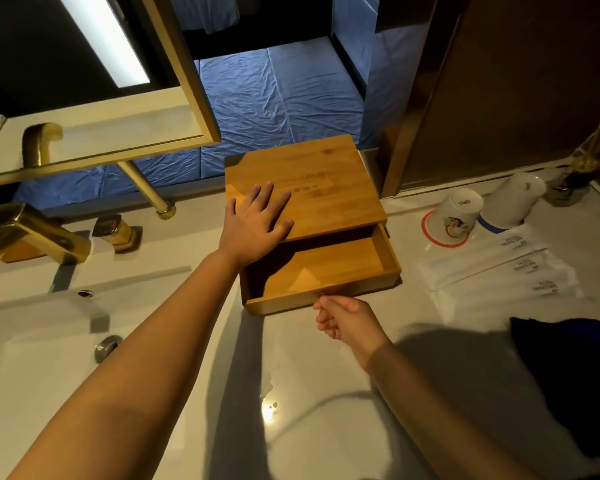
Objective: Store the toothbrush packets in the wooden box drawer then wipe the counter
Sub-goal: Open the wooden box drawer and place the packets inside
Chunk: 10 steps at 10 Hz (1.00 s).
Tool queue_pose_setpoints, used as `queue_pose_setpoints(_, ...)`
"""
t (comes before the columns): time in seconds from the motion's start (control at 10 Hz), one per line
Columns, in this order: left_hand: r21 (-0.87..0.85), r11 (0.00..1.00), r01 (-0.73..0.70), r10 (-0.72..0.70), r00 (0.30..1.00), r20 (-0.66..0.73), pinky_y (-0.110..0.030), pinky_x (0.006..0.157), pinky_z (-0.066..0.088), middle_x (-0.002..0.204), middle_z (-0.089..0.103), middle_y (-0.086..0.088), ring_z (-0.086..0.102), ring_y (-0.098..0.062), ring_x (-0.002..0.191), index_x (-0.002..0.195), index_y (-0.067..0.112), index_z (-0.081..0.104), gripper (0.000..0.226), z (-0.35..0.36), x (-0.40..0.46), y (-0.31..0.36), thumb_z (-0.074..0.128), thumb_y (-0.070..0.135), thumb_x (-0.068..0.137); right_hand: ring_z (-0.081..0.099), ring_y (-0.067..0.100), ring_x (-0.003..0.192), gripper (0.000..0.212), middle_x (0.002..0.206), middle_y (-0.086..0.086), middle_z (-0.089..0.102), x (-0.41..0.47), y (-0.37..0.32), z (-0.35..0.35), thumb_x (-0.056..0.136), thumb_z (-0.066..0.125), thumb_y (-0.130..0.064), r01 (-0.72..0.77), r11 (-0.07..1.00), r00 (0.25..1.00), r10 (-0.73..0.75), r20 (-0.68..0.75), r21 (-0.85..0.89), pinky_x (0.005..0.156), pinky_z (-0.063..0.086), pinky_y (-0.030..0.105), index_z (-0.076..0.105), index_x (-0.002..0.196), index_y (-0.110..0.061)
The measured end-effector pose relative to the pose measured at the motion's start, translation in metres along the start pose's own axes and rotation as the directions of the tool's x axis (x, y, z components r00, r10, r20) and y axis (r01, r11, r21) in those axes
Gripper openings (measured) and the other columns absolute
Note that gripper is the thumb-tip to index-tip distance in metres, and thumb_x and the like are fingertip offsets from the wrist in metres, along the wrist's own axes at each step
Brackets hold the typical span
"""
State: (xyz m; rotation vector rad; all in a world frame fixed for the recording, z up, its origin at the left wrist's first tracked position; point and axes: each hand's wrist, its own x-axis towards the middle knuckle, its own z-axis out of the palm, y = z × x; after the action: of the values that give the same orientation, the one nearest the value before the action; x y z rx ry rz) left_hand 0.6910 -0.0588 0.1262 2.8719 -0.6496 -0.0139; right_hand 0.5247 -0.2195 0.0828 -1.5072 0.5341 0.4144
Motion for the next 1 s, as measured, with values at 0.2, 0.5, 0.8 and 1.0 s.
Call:
queue_pose_setpoints(0.2, -0.003, 1.0, 0.001, -0.001, 1.0, -0.002, -0.055, 0.114, 0.005, 0.159, 0.011, 0.0, 0.006, -0.021, 0.147, 0.145, 0.04, 0.018, 0.057, 0.0, 0.0, 0.0, 0.027, 0.057, 0.092, 0.071, 0.016, 0.078, 0.022, 0.074, 0.0, 0.073, -0.007, -0.013, 0.0, 0.091, 0.052, -0.027, -0.007, 0.995, 0.998, 0.001, 0.056, 0.095, 0.065, 0.053, 0.022, 0.068, 0.079, -0.017)
queue_pose_setpoints(0.5, -0.002, 1.0, -0.014, 0.014, 1.0, -0.006, -0.055, 0.114, 0.004, 0.16, 0.011, -0.001, 0.006, -0.022, 0.147, 0.145, 0.04, 0.017, 0.057, 0.002, 0.0, -0.001, 0.027, 0.057, 0.092, 0.064, 0.016, 0.072, 0.027, 0.063, -0.004, 0.066, 0.0, 0.001, 0.008, 0.088, 0.056, -0.033, 0.016, 0.999, 0.996, -0.011, -0.092, 0.05, 0.079, 0.055, 0.033, 0.067, 0.067, -0.021)
queue_pose_setpoints(0.8, -0.003, 1.0, -0.018, 0.018, 1.0, -0.014, -0.055, 0.114, 0.005, 0.159, 0.011, -0.001, 0.006, -0.021, 0.147, 0.145, 0.041, 0.017, 0.056, 0.002, 0.0, -0.002, 0.027, 0.057, 0.092, 0.06, 0.018, 0.062, 0.025, 0.055, 0.001, 0.064, -0.014, 0.017, 0.013, 0.089, 0.059, -0.024, -0.096, 0.975, 0.984, 0.123, -0.127, 0.201, 0.059, 0.05, 0.028, 0.065, 0.066, -0.015)
queue_pose_setpoints(1.0, -0.003, 1.0, -0.023, 0.023, 0.999, -0.022, -0.055, 0.114, 0.005, 0.159, 0.011, 0.0, 0.006, -0.021, 0.147, 0.145, 0.041, 0.018, 0.056, 0.004, -0.001, -0.002, 0.027, 0.057, 0.092, 0.059, 0.016, 0.058, 0.026, 0.057, 0.002, 0.062, -0.025, 0.019, 0.016, 0.091, 0.055, -0.024, -0.028, 0.986, 0.989, 0.051, -0.138, 0.165, 0.056, 0.051, 0.027, 0.063, 0.068, -0.013)
